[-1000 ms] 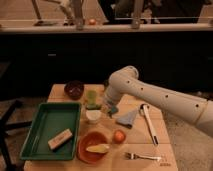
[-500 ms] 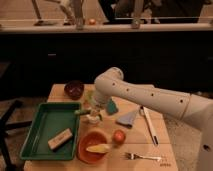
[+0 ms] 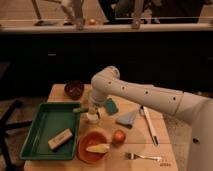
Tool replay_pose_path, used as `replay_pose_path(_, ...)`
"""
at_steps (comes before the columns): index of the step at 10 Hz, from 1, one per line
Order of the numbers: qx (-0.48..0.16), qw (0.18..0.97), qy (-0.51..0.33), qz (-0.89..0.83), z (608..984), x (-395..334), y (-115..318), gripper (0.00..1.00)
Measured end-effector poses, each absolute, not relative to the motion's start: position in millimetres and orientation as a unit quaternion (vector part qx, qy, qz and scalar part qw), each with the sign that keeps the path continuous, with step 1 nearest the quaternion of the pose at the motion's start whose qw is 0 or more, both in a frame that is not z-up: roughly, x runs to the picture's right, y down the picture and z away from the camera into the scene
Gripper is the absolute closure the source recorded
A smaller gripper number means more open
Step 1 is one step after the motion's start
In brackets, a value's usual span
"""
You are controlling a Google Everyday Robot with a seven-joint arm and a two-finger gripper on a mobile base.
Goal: Place pepper in paper cup
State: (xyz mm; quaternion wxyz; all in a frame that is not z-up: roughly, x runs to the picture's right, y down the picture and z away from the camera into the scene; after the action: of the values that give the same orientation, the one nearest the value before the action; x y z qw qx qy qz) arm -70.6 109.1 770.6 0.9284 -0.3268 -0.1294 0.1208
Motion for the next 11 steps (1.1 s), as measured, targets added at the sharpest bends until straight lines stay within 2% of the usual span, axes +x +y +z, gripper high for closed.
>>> replay_pose_path(5,-0.332,0.926,-0.11,0.141,792,-56,113,1.0)
replay_pose_path(11,-0.333,0.926,-0.107,0.144,794,-51,114,0.96)
